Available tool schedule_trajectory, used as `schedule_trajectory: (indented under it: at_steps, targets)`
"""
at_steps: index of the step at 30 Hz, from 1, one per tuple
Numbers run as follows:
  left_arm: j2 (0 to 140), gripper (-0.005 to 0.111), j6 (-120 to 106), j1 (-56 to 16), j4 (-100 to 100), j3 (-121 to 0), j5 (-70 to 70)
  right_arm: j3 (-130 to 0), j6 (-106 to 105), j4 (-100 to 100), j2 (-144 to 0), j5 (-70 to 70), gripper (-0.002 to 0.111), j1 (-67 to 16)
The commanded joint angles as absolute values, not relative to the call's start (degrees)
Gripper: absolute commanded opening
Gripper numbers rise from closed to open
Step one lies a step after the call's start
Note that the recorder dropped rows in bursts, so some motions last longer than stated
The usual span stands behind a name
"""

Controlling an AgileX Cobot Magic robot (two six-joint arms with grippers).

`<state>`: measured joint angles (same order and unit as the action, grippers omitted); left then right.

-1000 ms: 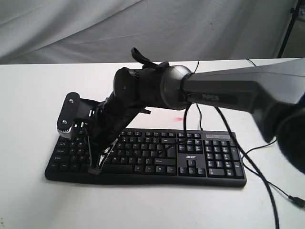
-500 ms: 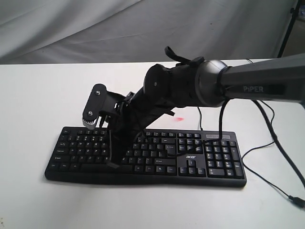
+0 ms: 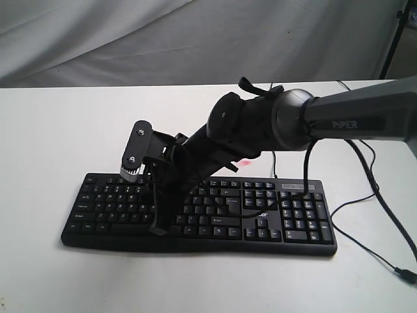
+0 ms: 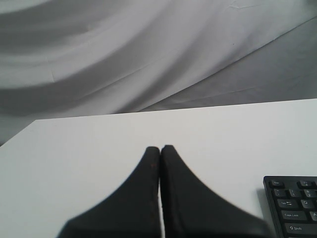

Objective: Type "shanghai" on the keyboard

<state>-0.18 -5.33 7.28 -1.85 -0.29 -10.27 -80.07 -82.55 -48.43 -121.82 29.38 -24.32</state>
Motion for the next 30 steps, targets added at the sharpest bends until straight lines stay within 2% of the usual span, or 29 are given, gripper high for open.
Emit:
schedule_trajectory:
  at_steps: [1, 30]
  targets:
    - [0.0, 0.001, -5.2, 7.1, -1.8, 0.0, -10.0, -79.7, -83.3, -49.6, -122.8, 28.3, 0.000, -23.9]
    - [0.0, 0.001, -5.2, 7.1, -1.8, 0.0, -10.0, -79.7, -84.6, -49.5, -123.8, 26.9, 0.000, -23.9]
